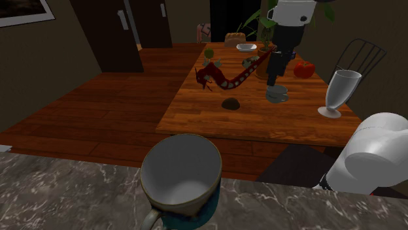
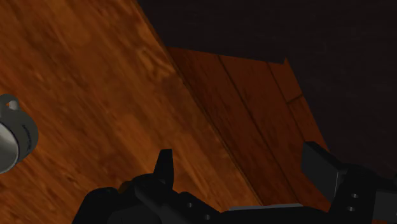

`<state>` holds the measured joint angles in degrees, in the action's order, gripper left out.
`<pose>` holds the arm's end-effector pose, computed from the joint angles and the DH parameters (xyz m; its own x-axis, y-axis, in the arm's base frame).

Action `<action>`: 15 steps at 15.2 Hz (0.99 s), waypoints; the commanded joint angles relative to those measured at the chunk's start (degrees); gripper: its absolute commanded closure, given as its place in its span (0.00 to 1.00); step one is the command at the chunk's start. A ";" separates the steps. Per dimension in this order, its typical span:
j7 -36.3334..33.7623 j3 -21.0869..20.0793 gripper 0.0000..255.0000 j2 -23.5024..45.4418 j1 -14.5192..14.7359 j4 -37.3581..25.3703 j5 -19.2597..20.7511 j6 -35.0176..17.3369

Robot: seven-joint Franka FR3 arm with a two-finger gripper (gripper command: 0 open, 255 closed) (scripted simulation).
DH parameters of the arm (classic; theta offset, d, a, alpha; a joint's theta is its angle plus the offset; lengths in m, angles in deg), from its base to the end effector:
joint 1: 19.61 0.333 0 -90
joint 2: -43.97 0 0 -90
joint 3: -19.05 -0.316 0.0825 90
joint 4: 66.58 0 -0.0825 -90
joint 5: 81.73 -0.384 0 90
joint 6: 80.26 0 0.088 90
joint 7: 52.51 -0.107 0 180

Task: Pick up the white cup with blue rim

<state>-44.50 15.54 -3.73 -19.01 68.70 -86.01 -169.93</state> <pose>0.2926 0.0354 0.6010 0.9806 0.1923 0.0392 0.1933 -0.9808 -0.0241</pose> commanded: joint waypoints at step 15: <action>16.15 13.32 0.00 12.42 -5.07 6.05 10.23 -17.89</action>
<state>-29.77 27.64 7.17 -23.64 74.60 -76.54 -186.05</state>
